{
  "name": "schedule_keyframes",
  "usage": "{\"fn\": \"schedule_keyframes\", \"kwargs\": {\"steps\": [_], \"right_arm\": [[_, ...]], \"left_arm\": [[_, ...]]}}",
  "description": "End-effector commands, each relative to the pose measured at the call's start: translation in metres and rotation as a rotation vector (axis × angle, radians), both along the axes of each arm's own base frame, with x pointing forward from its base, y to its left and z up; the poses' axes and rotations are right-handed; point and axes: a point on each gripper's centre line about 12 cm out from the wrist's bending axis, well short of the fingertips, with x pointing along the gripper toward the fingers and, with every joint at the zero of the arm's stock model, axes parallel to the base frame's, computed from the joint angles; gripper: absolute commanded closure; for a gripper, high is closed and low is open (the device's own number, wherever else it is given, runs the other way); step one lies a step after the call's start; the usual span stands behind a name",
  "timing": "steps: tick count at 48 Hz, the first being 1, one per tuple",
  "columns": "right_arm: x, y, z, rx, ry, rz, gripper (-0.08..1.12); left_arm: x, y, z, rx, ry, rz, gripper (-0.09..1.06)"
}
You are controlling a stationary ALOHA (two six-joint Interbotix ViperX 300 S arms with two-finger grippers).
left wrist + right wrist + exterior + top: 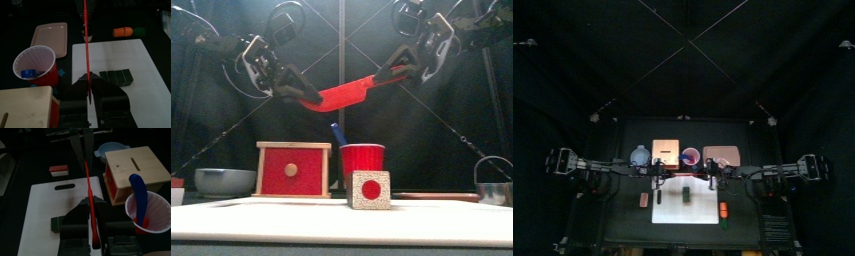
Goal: Cut the sushi into 4 pieces with the knife
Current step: Cut the sushi into 4 pieces
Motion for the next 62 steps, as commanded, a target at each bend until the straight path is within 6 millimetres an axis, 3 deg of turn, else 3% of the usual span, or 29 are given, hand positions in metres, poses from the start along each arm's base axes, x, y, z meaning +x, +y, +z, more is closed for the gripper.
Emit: {"fn": "schedule_keyframes", "kwargs": {"steps": [1, 14, 47, 62], "right_arm": [[0.007, 0.003, 0.001, 0.041, 0.064, 0.007, 0.74], [0.019, 0.007, -0.016, 0.062, 0.227, 0.038, 0.74], [0.019, 0.016, -0.072, 0.099, 0.452, 0.06, 0.74], [0.019, 0.016, -0.088, 0.102, 0.498, 0.057, 0.74]], "left_arm": [[0.003, 0.001, 0.007, 0.001, -0.023, 0.001, 0.76], [0.004, -0.005, -0.01, -0.008, 0.026, -0.014, 0.76], [0.02, -0.046, -0.061, -0.05, 0.169, -0.096, 0.76], [0.026, -0.047, -0.072, -0.058, 0.193, -0.089, 0.76]]}}
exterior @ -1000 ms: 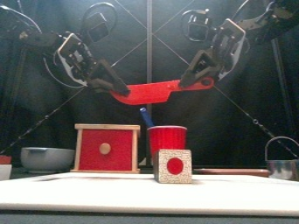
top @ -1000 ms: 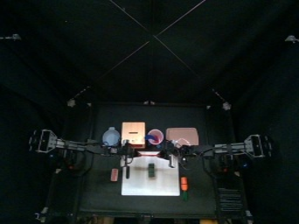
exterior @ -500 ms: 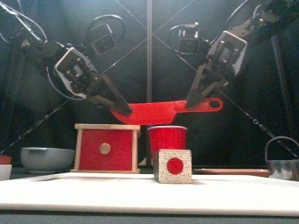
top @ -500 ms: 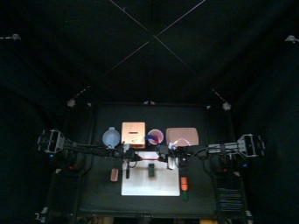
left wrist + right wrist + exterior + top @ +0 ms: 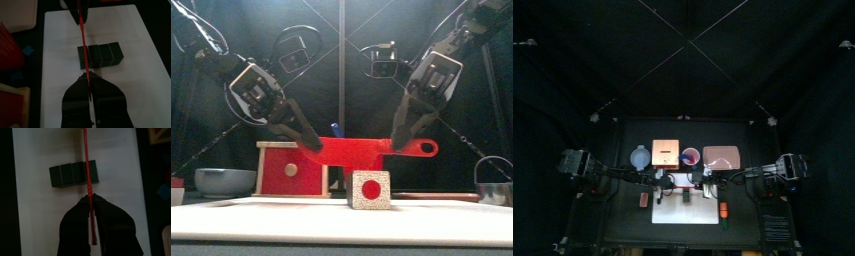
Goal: Cut the sushi into 4 pieces with the knife
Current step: Cut the sushi into 4 pieces
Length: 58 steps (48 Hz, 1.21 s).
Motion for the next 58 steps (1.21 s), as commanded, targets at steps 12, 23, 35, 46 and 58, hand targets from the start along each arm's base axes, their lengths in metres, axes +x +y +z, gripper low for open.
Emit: {"fn": "schedule_keyframes", "kwargs": {"steps": [12, 23, 35, 46, 58], "right_arm": [[-0.005, 0.001, -0.01, 0.011, 0.026, -0.008, 0.74], [0.0, 0.006, -0.005, 0.011, 0.01, 0.005, 0.74], [0.0, 0.01, -0.007, 0.021, 0.014, 0.007, 0.74], [0.0, 0.013, -0.014, 0.022, 0.03, 0.011, 0.74], [-0.001, 0.012, -0.045, 0.024, 0.105, -0.002, 0.74]], "left_arm": [[0.009, -0.004, -0.007, -0.018, 0.005, 0.012, 0.76], [0.009, -0.01, -0.008, -0.018, 0.008, -0.006, 0.76], [0.007, -0.02, -0.012, -0.018, 0.02, -0.032, 0.76], [0.007, -0.024, -0.017, -0.018, 0.034, -0.04, 0.76], [0.004, -0.022, -0.053, -0.024, 0.134, -0.014, 0.76]]}}
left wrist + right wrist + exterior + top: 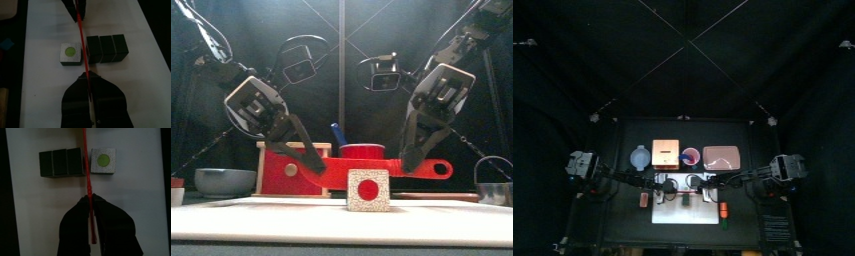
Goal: Cut the sushi into 4 pieces with the knife
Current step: Cut the sushi into 4 pieces
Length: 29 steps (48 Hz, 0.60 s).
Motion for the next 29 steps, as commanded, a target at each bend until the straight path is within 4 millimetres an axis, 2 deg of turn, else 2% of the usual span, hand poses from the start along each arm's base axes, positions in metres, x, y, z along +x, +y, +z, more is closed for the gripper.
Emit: {"fn": "schedule_keyframes", "kwargs": {"steps": [1, 6, 17, 29], "right_arm": [[-0.003, -0.001, -0.009, 0.004, 0.031, -0.007, 0.74], [-0.002, -0.003, -0.013, 0.003, 0.043, -0.011, 0.74], [-0.002, -0.01, -0.001, -0.013, 0.0, -0.017, 0.74], [-0.002, -0.036, 0.01, -0.039, -0.031, -0.063, 0.74]], "left_arm": [[-0.004, -0.002, -0.018, -0.004, 0.055, 0.009, 0.76], [-0.004, 0.0, -0.026, -0.004, 0.073, 0.022, 0.76], [-0.002, 0.002, -0.017, -0.001, 0.044, 0.021, 0.76], [0.004, 0.035, -0.004, 0.032, 0.005, 0.06, 0.76]]}}
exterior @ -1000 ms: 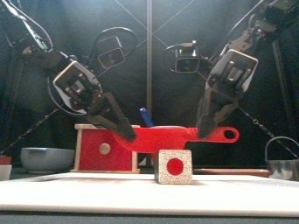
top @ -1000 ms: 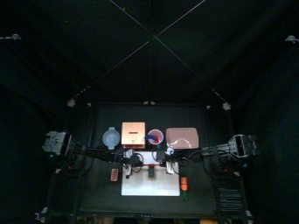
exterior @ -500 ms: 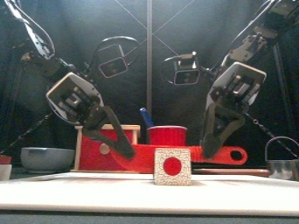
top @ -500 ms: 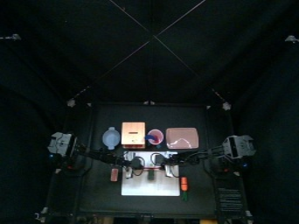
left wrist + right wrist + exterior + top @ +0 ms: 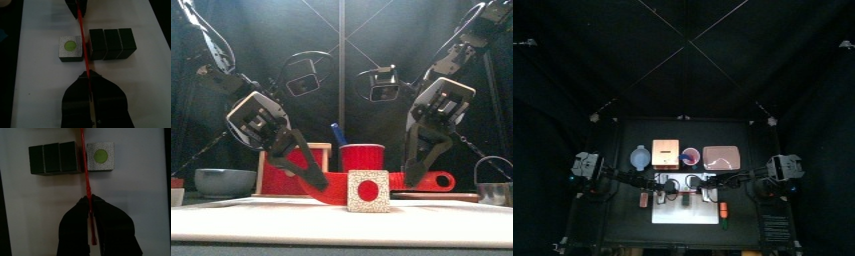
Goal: Cut the sushi into 4 pieces with the knife
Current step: Cut the sushi into 4 pieces
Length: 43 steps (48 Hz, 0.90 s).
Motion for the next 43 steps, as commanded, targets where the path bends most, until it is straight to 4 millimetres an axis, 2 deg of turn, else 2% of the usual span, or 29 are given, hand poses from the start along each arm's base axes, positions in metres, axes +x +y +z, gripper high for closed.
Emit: {"fn": "schedule_keyframes", "kwargs": {"steps": [1, 8, 15, 19, 29, 35, 43], "right_arm": [[0.001, -0.017, 0.011, -0.012, -0.03, -0.037, 0.74], [0.001, -0.017, 0.016, -0.014, -0.043, -0.035, 0.74], [0.004, -0.014, 0.034, -0.009, -0.092, -0.033, 0.74], [0.005, -0.005, 0.047, 0.004, -0.125, -0.018, 0.74], [0.001, 0.022, 0.068, 0.04, -0.16, 0.041, 0.74], [-0.002, 0.032, 0.069, 0.065, -0.161, 0.05, 0.74], [-0.002, 0.039, 0.06, 0.08, -0.138, 0.056, 0.74]], "left_arm": [[0.0, 0.011, 0.005, 0.02, -0.008, 0.005, 0.76], [0.001, 0.013, 0.013, 0.035, -0.032, -0.011, 0.76], [0.001, 0.01, 0.026, 0.038, -0.064, -0.023, 0.76], [0.001, 0.009, 0.039, 0.038, -0.098, -0.026, 0.76], [-0.003, -0.019, 0.069, 0.029, -0.181, -0.099, 0.76], [-0.005, -0.031, 0.07, 0.022, -0.186, -0.128, 0.76], [-0.008, -0.039, 0.055, 0.004, -0.144, -0.133, 0.76]]}}
